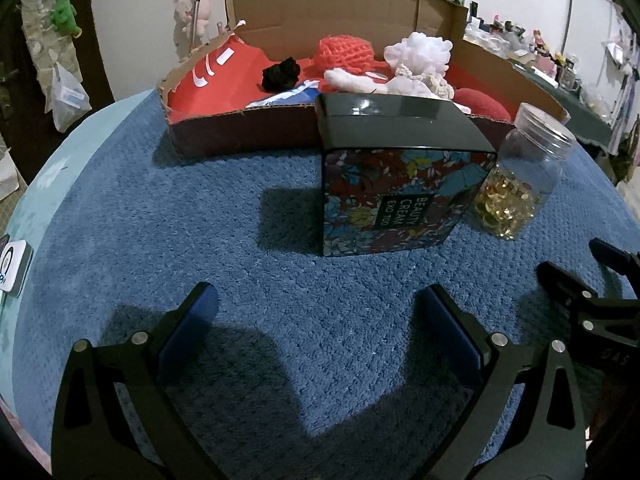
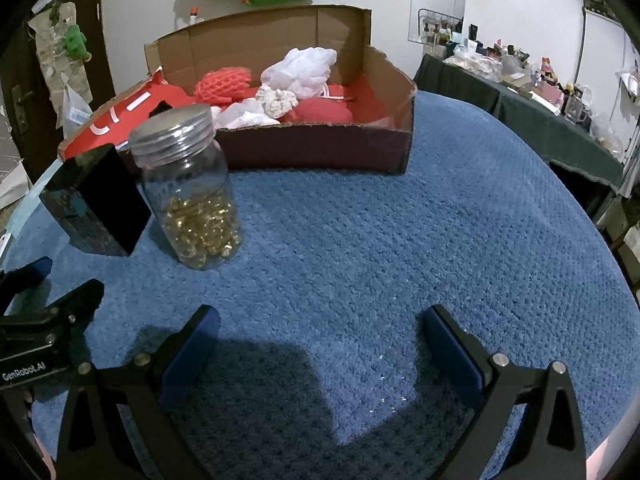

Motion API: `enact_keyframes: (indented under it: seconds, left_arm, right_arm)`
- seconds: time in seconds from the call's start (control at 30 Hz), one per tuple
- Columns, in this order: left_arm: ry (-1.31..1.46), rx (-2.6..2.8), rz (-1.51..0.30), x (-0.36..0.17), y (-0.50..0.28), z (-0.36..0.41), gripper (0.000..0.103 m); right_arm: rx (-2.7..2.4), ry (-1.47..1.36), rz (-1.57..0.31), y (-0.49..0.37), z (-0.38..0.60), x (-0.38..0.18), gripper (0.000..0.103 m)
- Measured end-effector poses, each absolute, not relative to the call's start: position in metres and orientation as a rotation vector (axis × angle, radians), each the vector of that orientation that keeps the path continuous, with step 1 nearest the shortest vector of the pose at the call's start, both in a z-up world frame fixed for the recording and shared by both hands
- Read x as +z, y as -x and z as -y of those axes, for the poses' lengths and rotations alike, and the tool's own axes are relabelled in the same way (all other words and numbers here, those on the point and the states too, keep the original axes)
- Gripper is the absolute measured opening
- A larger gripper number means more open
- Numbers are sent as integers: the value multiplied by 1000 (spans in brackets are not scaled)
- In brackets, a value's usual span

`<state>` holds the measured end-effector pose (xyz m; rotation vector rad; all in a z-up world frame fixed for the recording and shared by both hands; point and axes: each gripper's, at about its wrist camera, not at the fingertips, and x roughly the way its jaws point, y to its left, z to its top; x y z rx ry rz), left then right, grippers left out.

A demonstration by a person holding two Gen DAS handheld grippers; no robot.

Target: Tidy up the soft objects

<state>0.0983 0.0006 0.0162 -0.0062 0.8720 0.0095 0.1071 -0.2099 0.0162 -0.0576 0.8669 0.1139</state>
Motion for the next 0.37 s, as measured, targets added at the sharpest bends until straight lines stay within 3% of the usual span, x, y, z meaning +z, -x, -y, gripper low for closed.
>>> enact_keyframes:
  seconds: [0.37]
  left_arm:
    - [6, 10, -872, 16, -100, 0, 103]
  right_arm:
    - [113, 58, -868, -110, 209, 17, 103]
